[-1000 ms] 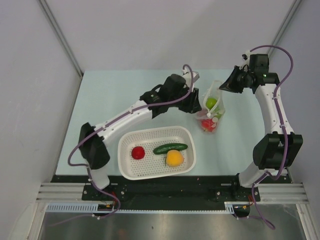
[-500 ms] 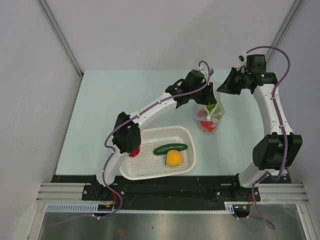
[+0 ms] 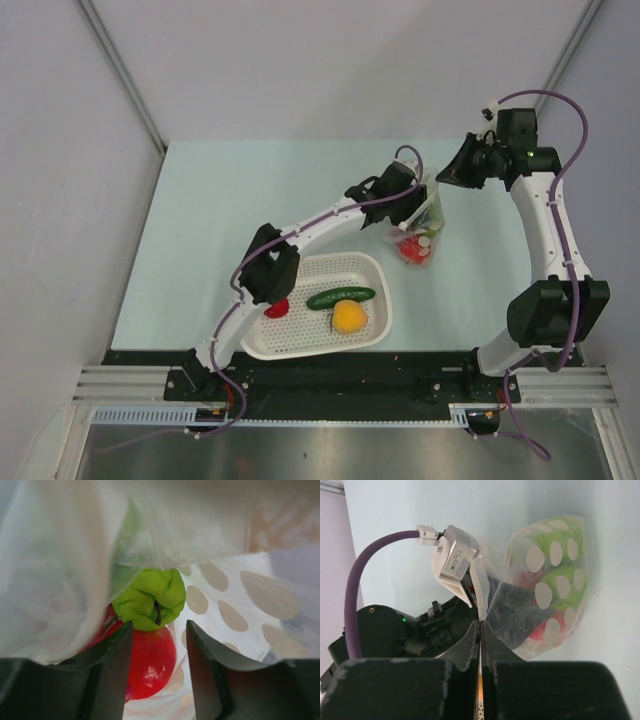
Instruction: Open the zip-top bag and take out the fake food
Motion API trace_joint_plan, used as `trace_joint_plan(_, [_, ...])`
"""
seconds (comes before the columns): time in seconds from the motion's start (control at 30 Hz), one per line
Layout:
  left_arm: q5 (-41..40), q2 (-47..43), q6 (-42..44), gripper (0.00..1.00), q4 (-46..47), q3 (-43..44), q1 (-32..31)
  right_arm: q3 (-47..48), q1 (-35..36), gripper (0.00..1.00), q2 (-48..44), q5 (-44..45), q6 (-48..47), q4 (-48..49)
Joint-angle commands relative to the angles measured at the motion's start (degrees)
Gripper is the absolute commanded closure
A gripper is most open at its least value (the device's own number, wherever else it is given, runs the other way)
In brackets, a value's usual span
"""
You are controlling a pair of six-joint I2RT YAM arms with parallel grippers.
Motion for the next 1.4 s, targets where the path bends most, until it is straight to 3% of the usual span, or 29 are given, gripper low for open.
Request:
trace_joint_plan(0.0, [-5.9, -0.8, -1.3, 0.44, 2.7, -0.8, -1.1, -0.2, 1.6, 1.0, -3.3, -0.3, 0.7, -0.5])
trace_joint_plan(0.27, [-9.1, 0.4, -5.3, 0.27, 3.7, -2.7, -1.2, -0.9, 1.7, 1.0, -3.8, -0.6, 0.3, -1.1])
trace_joint_plan(0.73, [-12.4, 3.2, -14.8, 0.22, 10.8, -4.9, -1.2, -2.3, 1.8, 1.0, -5.2, -0.7, -0.5, -2.2])
trace_joint_plan(0.93, [-11.1, 3.6, -15.3, 0.39, 12.0, -5.0, -1.2, -1.8, 1.7, 1.0, -4.9, -0.9, -0.6, -2.5])
trace_joint_plan(1.07, [-11.1, 2.8, -13.6, 0.62, 12.0, -5.4, -1.1, -1.8, 1.4, 1.0, -5.0, -0.9, -0.8, -2.4])
trace_joint_plan(1.37, [-9.4, -3.4, -5.9, 0.93, 10.7, -5.4, -0.7, -3.6, -0.8, 1.0, -5.0, -0.4, -1.9, -1.5])
